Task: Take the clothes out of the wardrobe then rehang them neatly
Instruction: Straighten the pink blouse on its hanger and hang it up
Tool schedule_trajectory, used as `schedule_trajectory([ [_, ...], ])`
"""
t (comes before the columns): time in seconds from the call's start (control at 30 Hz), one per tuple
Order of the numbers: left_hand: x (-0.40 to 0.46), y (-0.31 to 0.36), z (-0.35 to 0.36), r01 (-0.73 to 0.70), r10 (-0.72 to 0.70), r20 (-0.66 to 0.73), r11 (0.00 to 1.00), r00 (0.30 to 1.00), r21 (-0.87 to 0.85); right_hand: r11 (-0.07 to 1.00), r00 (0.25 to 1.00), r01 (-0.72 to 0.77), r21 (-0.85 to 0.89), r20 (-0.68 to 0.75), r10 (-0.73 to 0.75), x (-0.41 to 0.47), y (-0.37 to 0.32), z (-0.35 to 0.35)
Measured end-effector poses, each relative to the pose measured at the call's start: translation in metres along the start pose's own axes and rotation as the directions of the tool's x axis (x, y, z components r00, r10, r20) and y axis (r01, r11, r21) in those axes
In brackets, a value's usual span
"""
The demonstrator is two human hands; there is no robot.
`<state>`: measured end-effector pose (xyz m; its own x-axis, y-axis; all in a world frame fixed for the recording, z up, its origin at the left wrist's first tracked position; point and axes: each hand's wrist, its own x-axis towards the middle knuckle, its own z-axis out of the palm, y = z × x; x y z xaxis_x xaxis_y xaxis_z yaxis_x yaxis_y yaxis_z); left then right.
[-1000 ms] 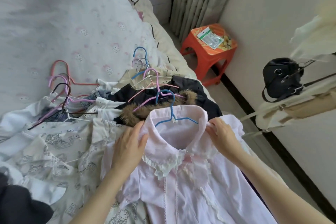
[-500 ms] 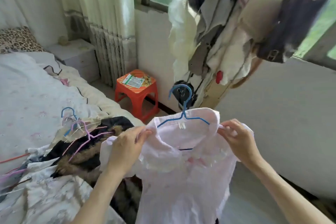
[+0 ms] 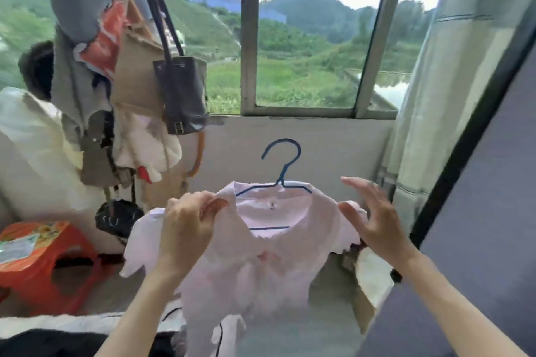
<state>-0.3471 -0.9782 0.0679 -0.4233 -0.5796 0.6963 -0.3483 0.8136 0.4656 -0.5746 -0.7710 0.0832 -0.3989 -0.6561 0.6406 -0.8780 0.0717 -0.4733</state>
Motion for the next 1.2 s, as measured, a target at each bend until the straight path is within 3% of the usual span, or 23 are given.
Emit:
schedule_trajectory([
  [0.1,0.005,0.052,0.026,-0.092,0.095,0.027,0.992,0.995,-0.090,0.987,0.997,0.028,-0.156,0.078,-0.016,-0.014,0.032,-0.049],
  [0.27,-0.007,0.124,0.067,-0.085,0.117,0.110,0.962,0.987,-0.260,0.941,0.983,-0.155,-0.300,-0.138,0.118,-0.062,0.061,-0.106],
  [0.37,-0.010,0.147,0.106,-0.053,0.133,0.288,0.962,0.948,-0.268,0.894,0.941,-0.285,-0.345,-0.277,0.193,-0.094,0.078,-0.142],
  [0.47,-0.018,0.169,0.145,-0.078,0.203,0.476,0.960,0.855,-0.269,0.839,0.880,-0.442,-0.317,-0.335,0.337,-0.131,0.096,-0.179],
  [0.57,-0.028,0.215,0.178,-0.165,0.330,0.444,0.914,0.833,-0.369,0.791,0.800,-0.562,-0.242,-0.402,0.446,-0.171,0.106,-0.213],
  [0.63,-0.034,0.256,0.200,-0.260,0.405,0.448,0.900,0.797,-0.350,0.755,0.747,-0.618,-0.217,-0.462,0.479,-0.193,0.110,-0.232],
  [0.8,-0.048,0.341,0.263,-0.256,0.474,0.457,0.850,0.753,-0.461,0.625,0.712,-0.689,-0.368,-0.506,0.487,-0.252,0.124,-0.285],
  [1.0,-0.079,0.418,0.333,-0.311,0.635,0.466,0.739,0.616,-0.597,0.385,0.525,-0.851,-0.357,-0.541,0.657,-0.318,0.122,-0.329],
  [1.1,-0.095,0.450,0.367,-0.311,0.687,0.502,0.704,0.525,-0.638,0.310,0.380,-0.925,-0.222,-0.603,0.702,-0.331,0.121,-0.341],
  [1.2,-0.113,0.480,0.390,-0.475,0.839,0.421,0.543,0.345,-0.692,0.169,0.208,-0.978,-0.125,-0.692,0.691,-0.349,0.123,-0.347],
])
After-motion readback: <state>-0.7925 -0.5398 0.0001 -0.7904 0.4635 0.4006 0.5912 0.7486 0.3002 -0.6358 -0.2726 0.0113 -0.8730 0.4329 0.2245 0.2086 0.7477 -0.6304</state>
